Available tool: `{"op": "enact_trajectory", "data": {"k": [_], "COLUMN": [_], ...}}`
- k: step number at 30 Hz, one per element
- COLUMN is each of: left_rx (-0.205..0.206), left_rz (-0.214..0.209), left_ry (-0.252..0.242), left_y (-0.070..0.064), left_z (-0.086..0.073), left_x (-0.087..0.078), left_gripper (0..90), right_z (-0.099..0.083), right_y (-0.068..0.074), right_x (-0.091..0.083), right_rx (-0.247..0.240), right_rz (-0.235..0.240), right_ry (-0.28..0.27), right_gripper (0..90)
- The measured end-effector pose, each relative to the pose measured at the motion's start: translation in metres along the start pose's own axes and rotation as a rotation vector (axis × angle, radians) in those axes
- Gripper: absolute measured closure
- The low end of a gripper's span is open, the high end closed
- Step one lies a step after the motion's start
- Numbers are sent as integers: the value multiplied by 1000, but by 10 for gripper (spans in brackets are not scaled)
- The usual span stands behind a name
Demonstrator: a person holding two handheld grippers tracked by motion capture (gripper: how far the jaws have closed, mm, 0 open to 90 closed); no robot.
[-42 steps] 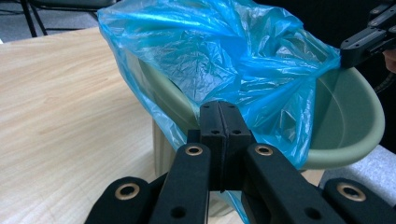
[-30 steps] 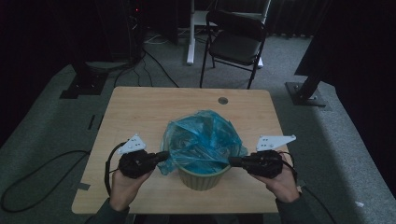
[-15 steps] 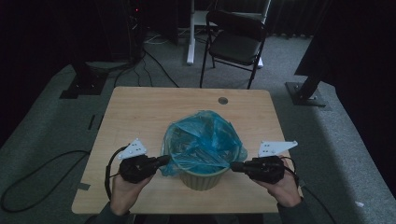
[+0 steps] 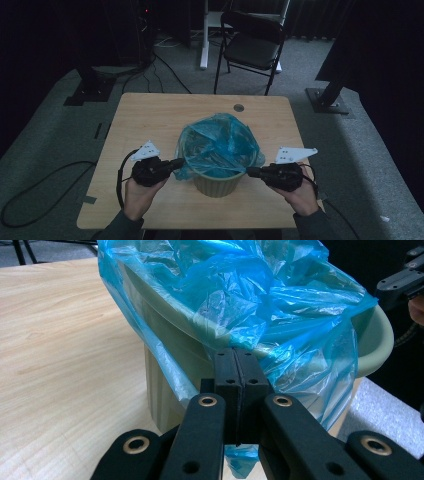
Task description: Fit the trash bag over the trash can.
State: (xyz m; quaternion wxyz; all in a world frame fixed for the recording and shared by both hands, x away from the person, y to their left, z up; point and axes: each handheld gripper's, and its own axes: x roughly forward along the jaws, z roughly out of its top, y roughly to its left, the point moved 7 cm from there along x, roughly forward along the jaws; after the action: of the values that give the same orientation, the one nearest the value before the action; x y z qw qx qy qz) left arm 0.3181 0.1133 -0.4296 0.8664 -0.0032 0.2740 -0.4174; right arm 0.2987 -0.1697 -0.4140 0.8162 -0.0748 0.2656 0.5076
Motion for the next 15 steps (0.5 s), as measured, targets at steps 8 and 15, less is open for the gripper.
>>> {"op": "enact_trajectory", "data": {"k": [8,15], "left_rx": [-3,6], "left_rz": [-9,-18], "left_ry": [7,26], "left_y": [-1,-5], "left_z": [0,-5], "left_x": [5,5], "left_gripper": [900,900], "right_z": [1,-8], "right_y": [-11,-6], "right_x": [3,5], "right_rx": [18,23], "right_rz": [-19,13], "right_ry": [-19,6], "right_gripper": [900,900]}}
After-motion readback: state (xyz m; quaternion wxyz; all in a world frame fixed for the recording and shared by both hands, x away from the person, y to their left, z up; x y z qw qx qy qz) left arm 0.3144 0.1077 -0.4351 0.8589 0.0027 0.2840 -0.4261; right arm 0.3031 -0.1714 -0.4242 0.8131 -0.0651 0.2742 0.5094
